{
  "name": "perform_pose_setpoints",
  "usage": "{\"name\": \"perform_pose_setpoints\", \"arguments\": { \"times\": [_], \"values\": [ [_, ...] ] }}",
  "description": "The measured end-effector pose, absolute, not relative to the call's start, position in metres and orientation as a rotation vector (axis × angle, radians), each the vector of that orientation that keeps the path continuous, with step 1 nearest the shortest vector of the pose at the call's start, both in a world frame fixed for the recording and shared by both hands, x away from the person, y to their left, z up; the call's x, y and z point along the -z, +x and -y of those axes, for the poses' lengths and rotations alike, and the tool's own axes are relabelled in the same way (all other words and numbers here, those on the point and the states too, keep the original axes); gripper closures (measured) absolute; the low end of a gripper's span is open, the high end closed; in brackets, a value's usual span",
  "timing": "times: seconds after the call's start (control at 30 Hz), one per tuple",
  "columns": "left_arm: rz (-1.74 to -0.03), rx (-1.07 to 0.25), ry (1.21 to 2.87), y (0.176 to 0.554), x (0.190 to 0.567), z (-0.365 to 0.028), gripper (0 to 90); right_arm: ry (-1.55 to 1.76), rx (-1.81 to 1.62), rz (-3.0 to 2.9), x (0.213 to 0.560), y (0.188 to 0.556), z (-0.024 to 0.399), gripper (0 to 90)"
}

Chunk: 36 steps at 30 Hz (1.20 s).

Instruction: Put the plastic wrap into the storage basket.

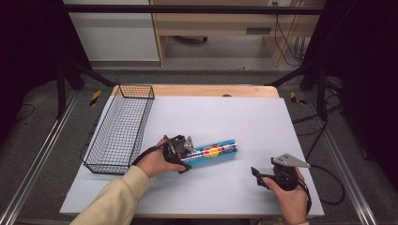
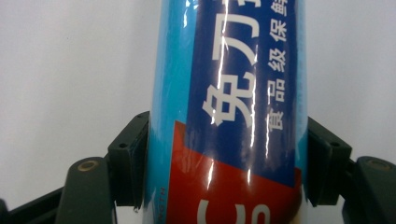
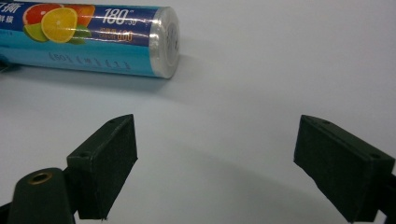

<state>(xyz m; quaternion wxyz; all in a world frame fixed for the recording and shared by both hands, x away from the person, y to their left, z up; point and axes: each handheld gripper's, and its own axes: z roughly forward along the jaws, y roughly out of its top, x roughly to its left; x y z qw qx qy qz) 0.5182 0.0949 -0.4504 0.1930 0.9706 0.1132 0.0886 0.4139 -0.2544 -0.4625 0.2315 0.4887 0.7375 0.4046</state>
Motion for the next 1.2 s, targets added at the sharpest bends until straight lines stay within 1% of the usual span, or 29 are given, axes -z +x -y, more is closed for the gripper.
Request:
{"name": "perform_pose_setpoints", "arguments": {
  "times": [0.3, 0.47, 0.67, 0.73, 0.83, 1.0, 1.2],
  "values": [
    [-0.303, -0.274, 2.704, 0.516, 0.450, -0.097, 31.4, 1.349, -1.122, -2.021, 0.462, 0.413, 0.255, 13.6],
    [-0.338, -0.308, 2.678, 0.513, 0.444, -0.098, 31.6, 1.354, -1.122, -2.013, 0.462, 0.413, 0.256, 13.6],
    [-0.365, -0.346, 2.614, 0.510, 0.427, -0.104, 31.6, 1.353, -1.116, -2.012, 0.462, 0.413, 0.256, 13.5],
    [-0.360, -0.383, 2.587, 0.505, 0.419, -0.105, 31.6, 1.357, -1.113, -2.012, 0.462, 0.413, 0.256, 13.2],
    [-0.360, -0.396, 2.577, 0.502, 0.414, -0.105, 31.6, 1.358, -1.109, -2.009, 0.463, 0.413, 0.256, 12.4],
    [-0.354, -0.442, 2.520, 0.491, 0.394, -0.108, 31.6, 1.379, -1.088, -1.981, 0.462, 0.414, 0.257, 11.8],
    [-0.348, -0.474, 2.502, 0.484, 0.378, -0.110, 31.7, 1.381, -1.084, -1.973, 0.462, 0.415, 0.258, 10.6]
  ]
}}
